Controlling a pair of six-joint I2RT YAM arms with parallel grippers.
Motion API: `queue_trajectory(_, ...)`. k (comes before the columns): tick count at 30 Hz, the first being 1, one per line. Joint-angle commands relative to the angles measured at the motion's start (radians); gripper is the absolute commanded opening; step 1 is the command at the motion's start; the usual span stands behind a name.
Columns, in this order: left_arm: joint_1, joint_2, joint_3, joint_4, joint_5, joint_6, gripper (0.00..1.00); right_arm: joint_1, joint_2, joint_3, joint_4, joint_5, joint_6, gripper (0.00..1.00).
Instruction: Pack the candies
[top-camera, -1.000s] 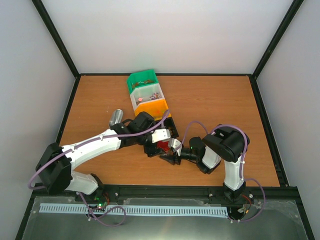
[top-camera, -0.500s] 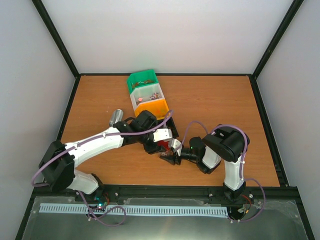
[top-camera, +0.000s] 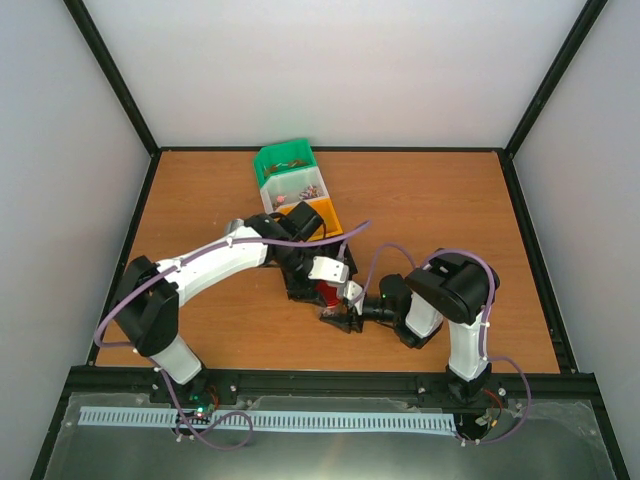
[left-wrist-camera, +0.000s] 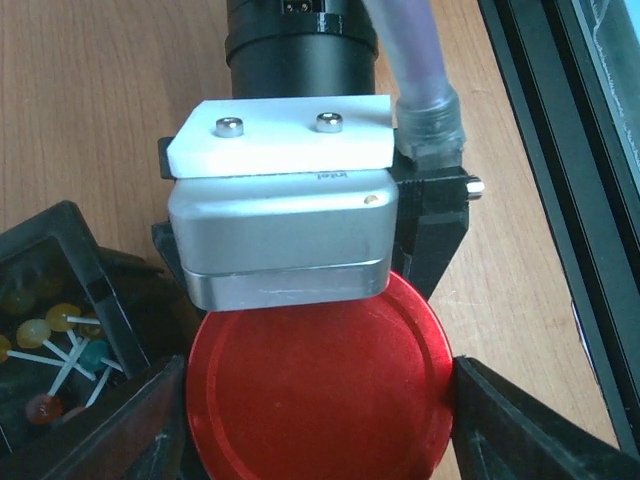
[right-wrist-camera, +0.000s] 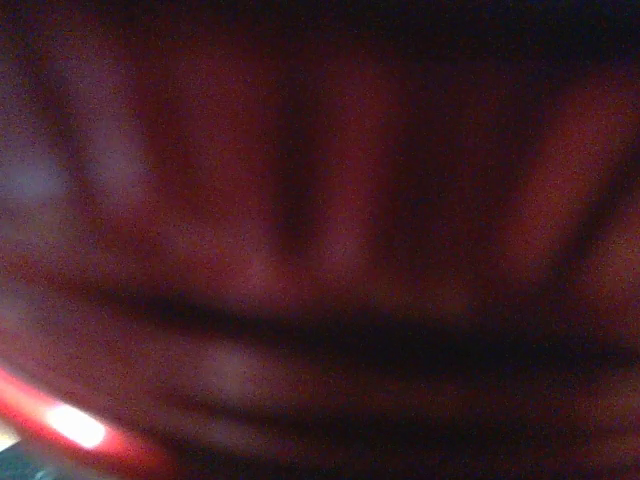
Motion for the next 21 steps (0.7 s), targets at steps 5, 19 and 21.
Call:
queue_trajectory(5, 0.001, -0.138, -0.141, 0.199, -0.079, -0.274, 0.84, 0.011, 0.003, -0.004, 0.099, 0.012, -0.036, 0.53)
queue_trajectory(19, -0.082, -0.305, -0.341, 0.468, -0.201, -0.629, 0.87, 0.011, 0.027, 0.011, 0.101, 0.129, -0.010, 0.53)
queue_trajectory(21, -0.090, -0.302, -0.346, 0.484, -0.213, -0.637, 0.87, 0.011, 0.027, 0.012, 0.099, 0.129, -0.009, 0.53)
